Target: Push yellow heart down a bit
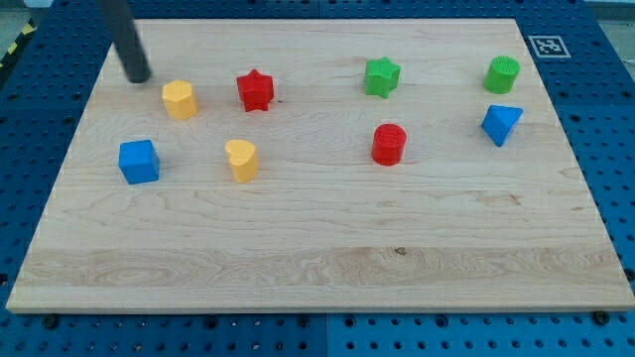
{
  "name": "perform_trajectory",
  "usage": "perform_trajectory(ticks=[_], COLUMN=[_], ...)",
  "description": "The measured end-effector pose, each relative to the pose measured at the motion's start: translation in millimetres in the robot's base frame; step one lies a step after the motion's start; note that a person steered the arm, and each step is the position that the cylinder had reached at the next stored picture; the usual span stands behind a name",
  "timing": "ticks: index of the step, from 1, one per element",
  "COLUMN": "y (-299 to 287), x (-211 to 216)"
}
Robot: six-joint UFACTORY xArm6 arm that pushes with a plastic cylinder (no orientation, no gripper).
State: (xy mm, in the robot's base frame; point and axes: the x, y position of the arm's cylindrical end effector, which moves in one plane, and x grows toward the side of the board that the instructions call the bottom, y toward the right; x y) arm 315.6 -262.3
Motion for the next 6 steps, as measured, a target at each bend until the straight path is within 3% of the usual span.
perform_trajectory(ticks=[1,2,3,5,6], y=[19,104,150,49,61], x=[21,36,36,59,98])
